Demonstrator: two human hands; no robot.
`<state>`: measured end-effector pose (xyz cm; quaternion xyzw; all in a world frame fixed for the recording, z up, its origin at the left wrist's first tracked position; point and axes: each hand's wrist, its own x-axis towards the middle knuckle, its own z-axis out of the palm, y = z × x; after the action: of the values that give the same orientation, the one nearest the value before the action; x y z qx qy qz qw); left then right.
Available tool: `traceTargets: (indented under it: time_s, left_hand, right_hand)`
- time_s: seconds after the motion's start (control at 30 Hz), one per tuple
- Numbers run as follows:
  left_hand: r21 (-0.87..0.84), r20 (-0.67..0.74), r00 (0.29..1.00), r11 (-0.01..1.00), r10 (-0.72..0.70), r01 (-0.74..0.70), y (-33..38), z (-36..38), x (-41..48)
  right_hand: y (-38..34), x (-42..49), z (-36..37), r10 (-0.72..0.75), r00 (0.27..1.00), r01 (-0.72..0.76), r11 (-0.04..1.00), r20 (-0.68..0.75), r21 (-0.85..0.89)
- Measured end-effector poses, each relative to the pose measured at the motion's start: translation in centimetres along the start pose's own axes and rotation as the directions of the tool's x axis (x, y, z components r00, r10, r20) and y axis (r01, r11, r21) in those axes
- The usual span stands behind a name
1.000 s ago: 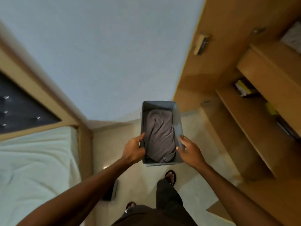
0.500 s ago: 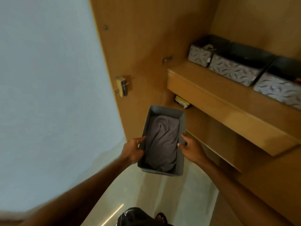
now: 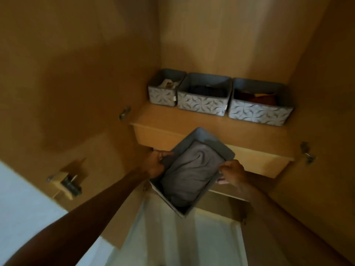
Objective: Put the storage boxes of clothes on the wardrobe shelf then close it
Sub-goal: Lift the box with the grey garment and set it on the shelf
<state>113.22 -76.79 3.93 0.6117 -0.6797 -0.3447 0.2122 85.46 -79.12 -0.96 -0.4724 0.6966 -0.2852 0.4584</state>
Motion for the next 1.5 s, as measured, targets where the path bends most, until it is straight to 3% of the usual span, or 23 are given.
traceTargets:
  time_s: [0.1, 0.2, 0.3, 0.43, 0.57, 0.63, 0.8, 0.83, 0.9, 0.97, 1.0, 1.2, 1.5]
  left_hand:
    - [0.106, -0.020, 0.998, 0.993, 0.063, -0.060, 0.1, -0.9, 5.5]
    - [0.187, -0.127, 0.979, 0.973, 0.161, -0.136, 1.5, -0.2, 9.2]
    - [0.131, -0.188, 0.972, 0.984, 0.143, -0.120, 3.4, 1.5, 11.6]
    - [-0.098, -0.006, 0.993, 0.988, 0.119, -0.119, 5.8, 4.8, 13.4]
    - [-0.055, 0.106, 0.975, 0.980, 0.197, -0.192, 8.9, 7.3, 15.7]
    - [-0.012, 0.109, 0.966, 0.972, 0.235, -0.235, 10.7, 8.4, 16.9]
    - [-0.017, 0.119, 0.971, 0.978, 0.210, -0.209, 14.1, 11.0, 20.9]
    - [-0.029, 0.134, 0.972, 0.981, 0.193, -0.191, 14.3, 11.6, 21.6]
    - [-0.053, 0.191, 0.968, 0.987, 0.160, -0.153, 14.0, 13.0, 23.1]
    - [-0.092, 0.195, 0.971, 0.988, 0.140, -0.124, 11.5, 15.4, 25.9]
    - [-0.117, 0.186, 0.973, 0.986, 0.138, -0.118, 10.1, 16.4, 27.2]
    - [-0.175, 0.082, 0.986, 0.976, 0.143, -0.127, 11.4, 16.1, 25.3]
    - [-0.141, 0.039, 0.992, 0.983, 0.120, -0.114, 12.0, 15.0, 25.0]
  right_hand:
    - [-1.6, 0.8, -1.4, 0.108, 0.989, -0.081, 0.964, -0.096, 0.251]
    - [-2.3, 1.6, -2.9, 0.170, 0.965, -0.084, 0.921, -0.198, 0.381]
    - [-2.5, 3.3, -4.9, 0.211, 0.943, -0.050, 0.853, -0.256, 0.519]
    - [-2.6, 6.2, -7.8, 0.253, 0.908, 0.010, 0.785, -0.335, 0.619]
    - [-2.0, 9.1, -11.4, 0.329, 0.885, -0.016, 0.727, -0.328, 0.686]
    - [-1.5, 9.9, -13.3, 0.325, 0.865, 0.010, 0.751, -0.383, 0.660]
    - [-0.4, 10.6, -17.0, 0.180, 0.912, 0.049, 0.845, -0.370, 0.532]
    - [0.0, 10.9, -17.5, 0.152, 0.907, 0.044, 0.893, -0.393, 0.448]
    - [1.0, 11.3, -18.1, 0.040, 0.876, 0.014, 0.994, -0.480, 0.109]
    - [2.0, 11.1, -18.7, -0.105, 0.875, -0.025, 0.965, -0.473, -0.259]
    - [2.3, 10.8, -18.8, -0.148, 0.875, -0.018, 0.941, -0.461, -0.337]
    - [3.5, 11.1, -18.7, -0.172, 0.881, -0.075, 0.869, -0.440, -0.489]
    - [3.7, 12.1, -17.9, -0.215, 0.904, 0.040, 0.903, -0.370, -0.427]
